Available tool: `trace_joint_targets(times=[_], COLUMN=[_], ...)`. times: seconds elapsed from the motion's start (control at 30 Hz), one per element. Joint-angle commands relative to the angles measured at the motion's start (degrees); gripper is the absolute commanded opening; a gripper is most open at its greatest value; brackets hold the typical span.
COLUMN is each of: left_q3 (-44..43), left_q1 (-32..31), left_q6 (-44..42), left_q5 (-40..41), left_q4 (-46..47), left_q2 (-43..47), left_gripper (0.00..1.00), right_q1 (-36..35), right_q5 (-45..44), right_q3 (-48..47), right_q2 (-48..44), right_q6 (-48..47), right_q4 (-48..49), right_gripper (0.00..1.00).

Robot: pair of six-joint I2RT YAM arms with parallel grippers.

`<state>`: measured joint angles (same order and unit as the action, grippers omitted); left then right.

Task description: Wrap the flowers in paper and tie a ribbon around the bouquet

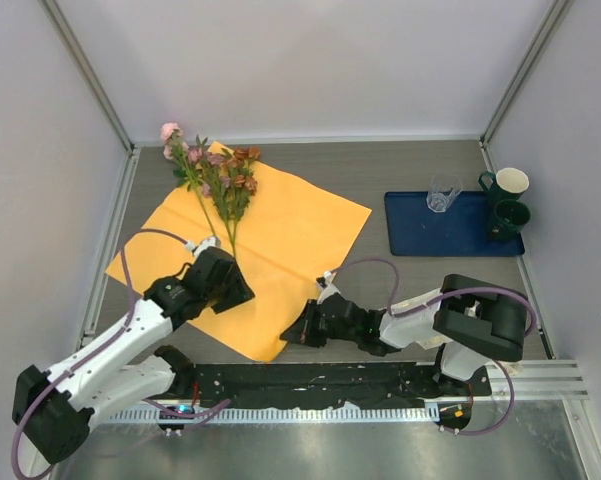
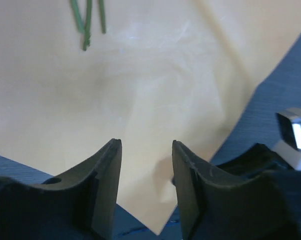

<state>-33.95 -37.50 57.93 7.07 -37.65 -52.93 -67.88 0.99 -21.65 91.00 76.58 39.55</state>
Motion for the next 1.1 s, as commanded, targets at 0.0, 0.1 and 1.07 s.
trace_joint_targets(times=[0.0,0.1,1.07], left_q3=[-8.57,-12.88,-13.86], left_q1=[-0.03,0.05,22.09], left_q6=[-3.09,-3.53,-4.50], left_q5=[5.84,7.78,-13.21], left_q4=[-6.29,-8.93,6.79], left_q2=[5.46,6.87,-6.48], left_gripper=[0.56,0.58,0.56], right_q1=[4.05,7.57,20.50], right_q5=[4.17,7.26,27.04], right_q3=[-7.78,-12.53,-21.70], right_q2=[-2.23,-0.75,7.53], right_q6=[-3.89,-5.82,-13.21], right_q4=[-6.23,-10.01,-13.37], right_gripper=[0.00,0.00,0.14])
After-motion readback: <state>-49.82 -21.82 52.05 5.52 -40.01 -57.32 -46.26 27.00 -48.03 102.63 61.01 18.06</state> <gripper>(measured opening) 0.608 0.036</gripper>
